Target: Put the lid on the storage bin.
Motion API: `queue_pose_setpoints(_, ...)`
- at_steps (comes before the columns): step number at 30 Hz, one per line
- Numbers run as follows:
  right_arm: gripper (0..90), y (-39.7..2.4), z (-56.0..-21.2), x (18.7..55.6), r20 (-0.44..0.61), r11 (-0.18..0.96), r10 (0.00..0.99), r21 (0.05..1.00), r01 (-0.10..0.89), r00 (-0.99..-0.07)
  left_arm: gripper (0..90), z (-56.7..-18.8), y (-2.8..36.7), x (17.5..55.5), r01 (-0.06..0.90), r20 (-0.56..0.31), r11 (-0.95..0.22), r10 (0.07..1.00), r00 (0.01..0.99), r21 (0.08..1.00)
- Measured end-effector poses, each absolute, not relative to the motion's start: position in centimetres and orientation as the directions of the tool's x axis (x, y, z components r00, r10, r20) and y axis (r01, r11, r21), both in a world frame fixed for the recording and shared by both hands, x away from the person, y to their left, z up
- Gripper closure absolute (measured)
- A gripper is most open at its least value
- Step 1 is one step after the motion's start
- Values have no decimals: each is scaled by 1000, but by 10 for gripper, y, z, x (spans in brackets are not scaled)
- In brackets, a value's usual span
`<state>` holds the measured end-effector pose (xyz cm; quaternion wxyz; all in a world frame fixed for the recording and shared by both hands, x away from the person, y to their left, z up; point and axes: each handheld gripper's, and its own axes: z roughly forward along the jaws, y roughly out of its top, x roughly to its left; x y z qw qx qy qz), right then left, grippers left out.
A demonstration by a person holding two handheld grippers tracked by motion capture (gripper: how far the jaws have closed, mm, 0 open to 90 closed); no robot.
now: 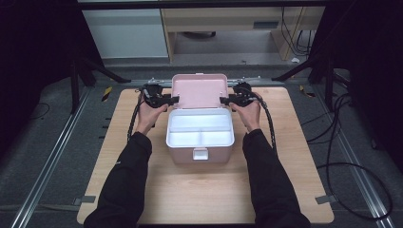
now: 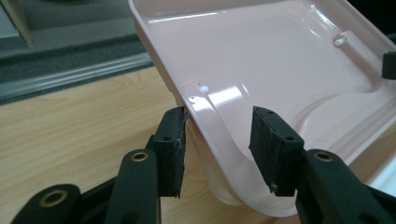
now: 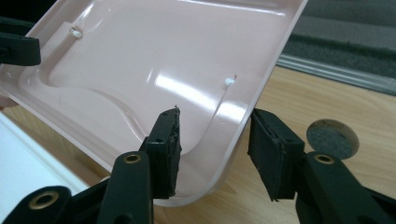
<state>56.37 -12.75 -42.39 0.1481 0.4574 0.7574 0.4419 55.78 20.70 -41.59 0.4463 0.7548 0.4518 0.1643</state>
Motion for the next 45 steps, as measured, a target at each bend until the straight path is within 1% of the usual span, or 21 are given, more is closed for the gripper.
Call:
queue_pose_setpoints(4,543,-128,-416,559,169,187,820,823,536,-546,553,-406,208,551,504,-134,-198,826,548,841)
queue_pose_setpoints(8,549,-128,-403,552,155,190,815,839,510,-558,596,-395,211,544,480,-124,-197,820,558,855)
queue_pose_setpoints(12,550,-128,-398,547,131,209,816,841,499,-563,600,-391,210,538,460,-97,-216,819,566,861)
queue_pose_setpoints(18,568,-131,-384,536,91,224,822,856,466,-562,638,-383,210,529,431,-101,-199,807,581,880)
queue_pose_setpoints(20,586,-135,-380,533,101,212,820,860,464,-563,645,-380,209,528,424,-101,-196,806,583,884)
queue_pose_setpoints(23,587,-135,-376,526,83,222,820,866,449,-566,644,-377,208,519,400,-76,-207,806,588,893)
queue_pose_setpoints(26,589,-136,-372,519,73,238,810,867,438,-582,645,-373,212,510,397,-78,-212,797,599,893)
queue_pose_setpoints(31,593,-133,-366,508,51,259,803,868,425,-594,647,-367,215,496,382,-52,-235,792,608,894)
queue_pose_setpoints(37,633,-136,-365,493,53,248,801,878,409,-597,660,-364,214,480,371,-24,-261,790,613,891)
queue_pose_setpoints(41,696,-138,-363,483,35,265,801,875,406,-598,683,-364,214,468,361,-10,-268,791,611,893)
queue_pose_setpoints(42,710,-138,-362,480,30,269,800,875,402,-599,700,-364,215,465,357,-5,-272,789,615,894)
queue_pose_setpoints(45,741,-140,-362,474,18,278,798,875,395,-602,720,-364,216,458,359,1,-283,786,618,890)
